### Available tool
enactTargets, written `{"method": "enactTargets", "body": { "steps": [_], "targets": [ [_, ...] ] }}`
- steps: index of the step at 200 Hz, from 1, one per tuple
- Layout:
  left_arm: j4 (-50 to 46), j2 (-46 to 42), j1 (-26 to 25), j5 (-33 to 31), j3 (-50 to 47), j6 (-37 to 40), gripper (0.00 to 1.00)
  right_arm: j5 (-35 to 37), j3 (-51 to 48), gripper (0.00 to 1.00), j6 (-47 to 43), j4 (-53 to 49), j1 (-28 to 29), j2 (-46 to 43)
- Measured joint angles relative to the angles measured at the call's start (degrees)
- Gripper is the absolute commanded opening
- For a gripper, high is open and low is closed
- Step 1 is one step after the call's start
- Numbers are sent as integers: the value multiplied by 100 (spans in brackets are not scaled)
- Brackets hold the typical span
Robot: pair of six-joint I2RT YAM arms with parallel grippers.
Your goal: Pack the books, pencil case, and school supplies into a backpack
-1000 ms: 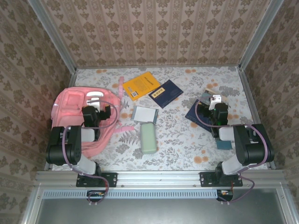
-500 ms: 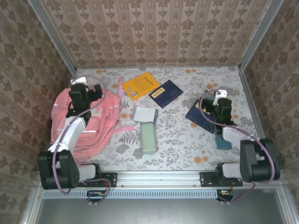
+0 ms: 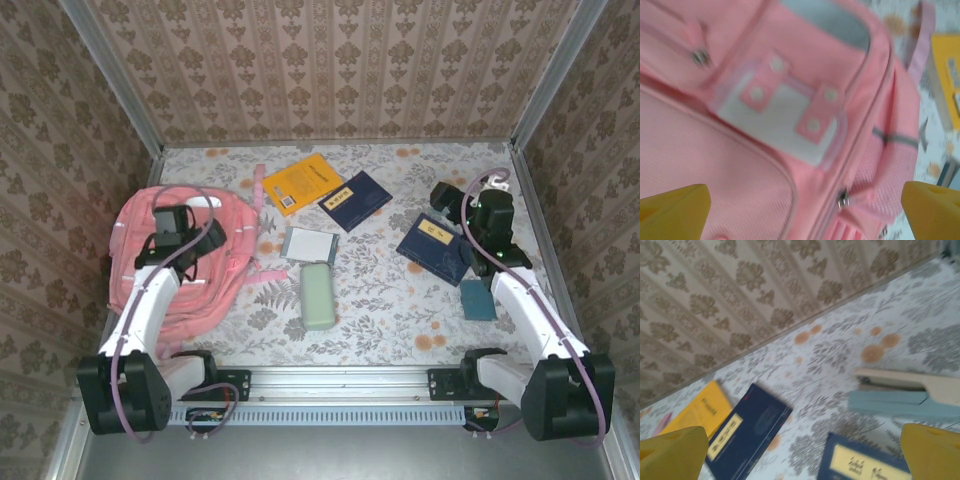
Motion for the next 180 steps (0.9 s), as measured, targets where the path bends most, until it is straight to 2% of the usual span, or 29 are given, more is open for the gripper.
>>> {"method": "enactTargets", "body": {
  "steps": [30,55,100,126,180],
  "targets": [
    [48,754,-286,588,-236,-326,94,-101,400,100,20,-529,706,0],
    [256,1176,-490,658,-282,-540,94,-79,656,99,-87,-831,1213,0],
    [1416,1744,-1113,898,-264,-1403,91,129,920,100,-289,-1327,1797,31],
    [2006,2253,-1663,909,101,-1880,91,273,1088,100,-411,-1541,2004,81],
    [2347,3213,-2645,940,1080,-2503,93,350,1147,100,-442,-1742,2153,160]
  ]
}}
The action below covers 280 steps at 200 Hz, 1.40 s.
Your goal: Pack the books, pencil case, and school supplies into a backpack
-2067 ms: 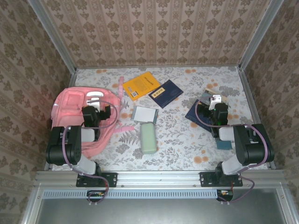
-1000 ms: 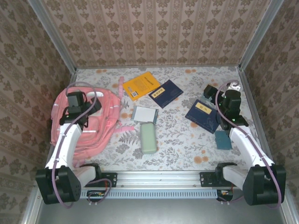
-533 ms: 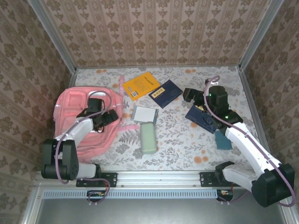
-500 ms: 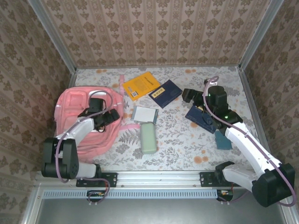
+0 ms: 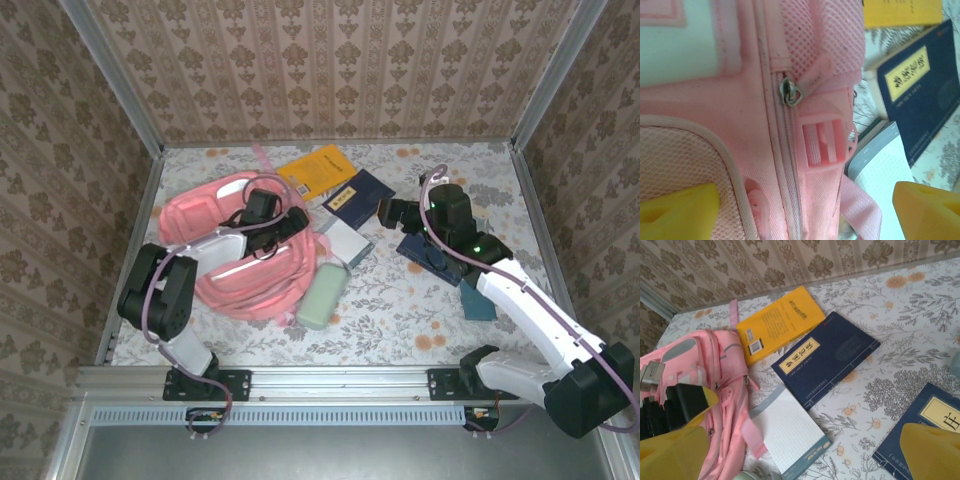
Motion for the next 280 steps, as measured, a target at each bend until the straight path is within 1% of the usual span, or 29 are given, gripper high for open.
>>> {"method": "enactTargets", "body": {
  "steps": [14,36,51,71,90,111,142,182,202,224,231,250,260,280],
  "targets": [
    [-48,103,-166,-52,181,-81,94,-4,22,100,0,-61,55,63],
    [-243,136,-264,-83,382,-114,95,-44,105,100,2,-138,195,243],
    [-466,131,-267,-116,511,-85,96,-76,188,100,0,-162,398,452],
    [-817,7,-245,-227,577,57,97,-81,293,100,-17,-203,813,820],
    [-1191,-354,-170,-337,535,251,98,-50,297,100,-26,-343,1270,1110],
    [-1475,-999,-35,-439,354,531,99,33,260,100,17,-514,1727,1346],
    [-1978,-1810,48,-684,129,1027,100,271,39,100,310,-708,2396,1716],
    [-2608,-2393,42,-719,-66,1751,99,501,-22,100,791,-944,2951,2551],
    [-2896,-2538,37,-719,-168,2037,98,551,98,100,1027,-1049,3032,2966],
    [-3123,-2697,24,-710,-352,2249,96,831,291,100,1126,-1117,3038,3051],
    [-3174,-2754,-2,-697,-400,2297,95,916,291,100,1130,-1150,3001,3064],
    [-3241,-2870,-151,-654,-466,2415,89,1093,286,100,1097,-1189,2763,3058],
    [-3250,-2872,-262,-645,-466,2490,87,1172,278,100,1040,-1187,2535,3047],
    [-3270,-2806,-487,-627,-466,2610,79,1294,181,100,824,-1187,2100,2931]
  ]
}}
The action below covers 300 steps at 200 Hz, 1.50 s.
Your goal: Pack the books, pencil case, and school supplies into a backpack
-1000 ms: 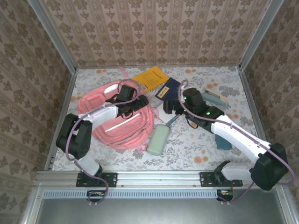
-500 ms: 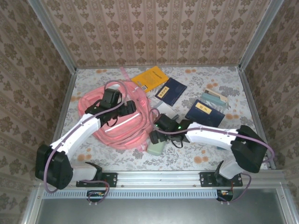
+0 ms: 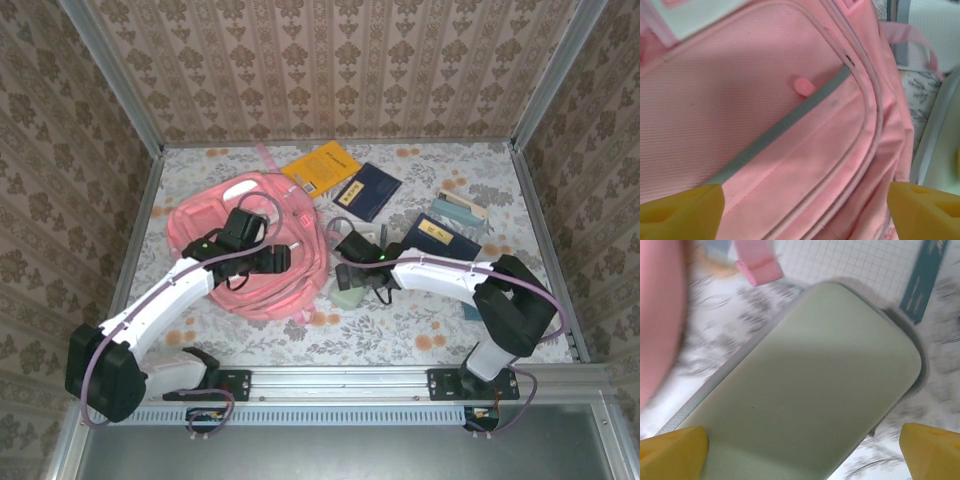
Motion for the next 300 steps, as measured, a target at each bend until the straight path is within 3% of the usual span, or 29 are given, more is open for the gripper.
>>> {"method": "enactTargets", "body": {
  "steps": [44,90,135,145,159,171,188,214,253,300],
  "targets": [
    [4,485,-420,72,31,269,59,118,-122,100,-514,-173,-315,-431],
    [-44,1174,-940,109,291,505,55,-76,-46,100,-658,-68,-315,-949],
    [-116,1335,-1292,87,343,686,42,-225,310,99,-675,149,-317,-935],
    [-160,1368,-1342,81,348,715,31,-295,409,100,-678,199,-328,-874],
    [-214,1392,-1419,20,348,748,0,-396,553,100,-678,260,-348,-732],
    [-280,1386,-1478,-131,348,734,0,-507,675,97,-680,315,-367,-581],
    [-352,1276,-1523,-380,319,667,0,-671,872,86,-688,345,-398,-361],
    [-542,472,-1530,-822,144,538,0,-1069,1217,74,-713,452,-483,0],
    [-723,-649,-1528,-1228,-17,468,0,-1762,1834,43,-678,671,-608,673],
    [-1016,-769,-1528,-1360,-164,378,0,-2887,2688,49,-610,920,-949,1711]
  ]
}}
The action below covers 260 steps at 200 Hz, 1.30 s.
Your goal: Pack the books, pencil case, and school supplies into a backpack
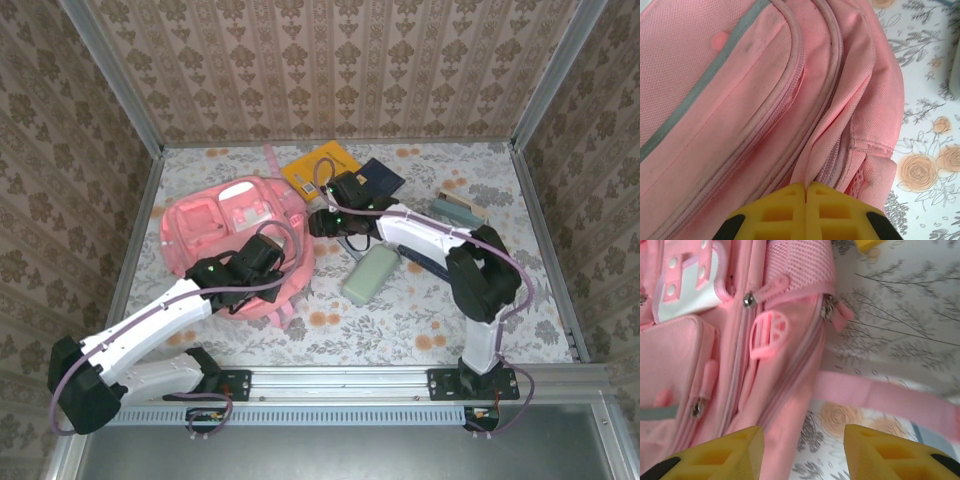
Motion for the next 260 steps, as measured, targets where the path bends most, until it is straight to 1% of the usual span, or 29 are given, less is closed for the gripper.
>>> {"method": "enactTargets", "body": {
  "steps": [5,14,17,39,83,94,100,109,119,129,153,176,190,205,234,251,255,260],
  "targets": [
    [-28,-13,0,-7,-9,-9,0,-114,109,51,39,9,-46,120],
    [-50,-48,-2,-22,-24,-15,0,-306,337,60,87,28,-127,358],
    [-59,-63,-9,-24,-26,-15,0,-361,409,61,151,42,-149,433],
    [-66,-155,-13,-42,-33,-20,0,-673,1012,61,269,28,-264,1027],
    [-94,-214,-63,-105,-33,-55,0,-938,2435,60,498,-57,-304,2240],
    [-122,-258,-66,-129,-37,-59,0,-1008,2712,54,568,-111,-304,2494],
    [-140,-291,-66,-151,-46,-61,0,-1054,2820,48,599,-140,-304,2601],
    [-192,-348,-68,-197,-57,-83,0,-1108,2955,34,667,-181,-304,2734],
    [-295,-409,-83,-302,-66,-146,0,-1185,3025,13,671,-190,-304,2822],
    [-400,-455,-87,-442,-66,-214,0,-1248,3025,0,745,-212,-306,2837],
    [-658,-586,-85,-831,-70,-514,0,-1423,3042,0,776,-192,-271,2824],
    [-927,-765,-4,-1220,-105,-839,0,-1427,3003,0,774,-205,-188,2691],
    [-1161,-831,232,-1412,-105,-1051,0,-1370,2702,0,785,-120,-133,2361],
    [-1338,-844,669,-1488,-107,-1156,0,-1250,2225,0,859,4,-76,1862],
    [-1215,-713,1915,-1399,-146,-1165,0,-1121,1340,0,1067,378,2,962],
    [-1023,-597,2509,-1329,-219,-1156,0,-1064,1036,0,1156,507,81,704],
    [-981,-573,2627,-1309,-234,-1154,4,-1056,984,0,1180,535,114,678],
    [-938,-557,2747,-1276,-245,-1150,5,-1036,931,0,1191,564,155,669]
  ]
}}
